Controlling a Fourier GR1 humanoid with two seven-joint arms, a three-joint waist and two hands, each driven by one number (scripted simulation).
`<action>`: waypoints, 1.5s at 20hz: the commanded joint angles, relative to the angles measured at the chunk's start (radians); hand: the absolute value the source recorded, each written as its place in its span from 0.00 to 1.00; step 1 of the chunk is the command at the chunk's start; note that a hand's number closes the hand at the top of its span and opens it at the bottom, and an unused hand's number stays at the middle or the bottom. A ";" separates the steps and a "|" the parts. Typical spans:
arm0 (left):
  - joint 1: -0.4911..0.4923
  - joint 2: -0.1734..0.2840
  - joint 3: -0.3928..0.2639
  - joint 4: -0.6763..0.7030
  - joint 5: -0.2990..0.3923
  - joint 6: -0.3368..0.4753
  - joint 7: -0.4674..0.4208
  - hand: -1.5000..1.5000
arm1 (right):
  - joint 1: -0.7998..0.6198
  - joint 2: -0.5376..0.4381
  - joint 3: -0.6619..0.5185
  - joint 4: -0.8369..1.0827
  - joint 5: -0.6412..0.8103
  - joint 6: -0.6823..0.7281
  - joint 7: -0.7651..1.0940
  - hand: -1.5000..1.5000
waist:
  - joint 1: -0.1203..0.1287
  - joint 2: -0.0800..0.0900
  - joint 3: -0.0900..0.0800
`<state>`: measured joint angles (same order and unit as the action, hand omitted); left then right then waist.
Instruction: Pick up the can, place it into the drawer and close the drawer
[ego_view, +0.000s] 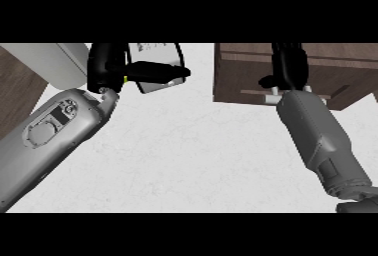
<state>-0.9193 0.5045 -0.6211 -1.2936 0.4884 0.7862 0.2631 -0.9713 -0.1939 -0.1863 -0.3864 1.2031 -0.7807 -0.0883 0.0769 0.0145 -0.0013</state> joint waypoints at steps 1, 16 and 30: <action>0.015 0.038 0.029 -0.033 0.010 -0.031 0.017 0.00 | -0.142 -0.041 -0.035 0.085 -0.016 0.072 0.020 0.00 | 0.026 0.015 0.003; 0.122 0.039 0.033 -0.088 -0.032 -0.022 -0.029 0.00 | -0.177 0.059 -0.235 0.066 -0.274 0.098 -0.253 0.00 | 0.010 0.011 0.007; 0.271 0.094 0.083 -0.183 -0.025 -0.066 -0.056 0.00 | -0.246 0.068 -0.453 0.069 -0.539 0.299 -0.380 0.00 | -0.010 0.002 0.002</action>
<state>-0.7073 0.5661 -0.5600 -1.4371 0.4529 0.7533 0.2194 -1.1588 -0.1347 -0.5792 -0.3060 0.7405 -0.4835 -0.4745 0.0503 0.0223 0.0064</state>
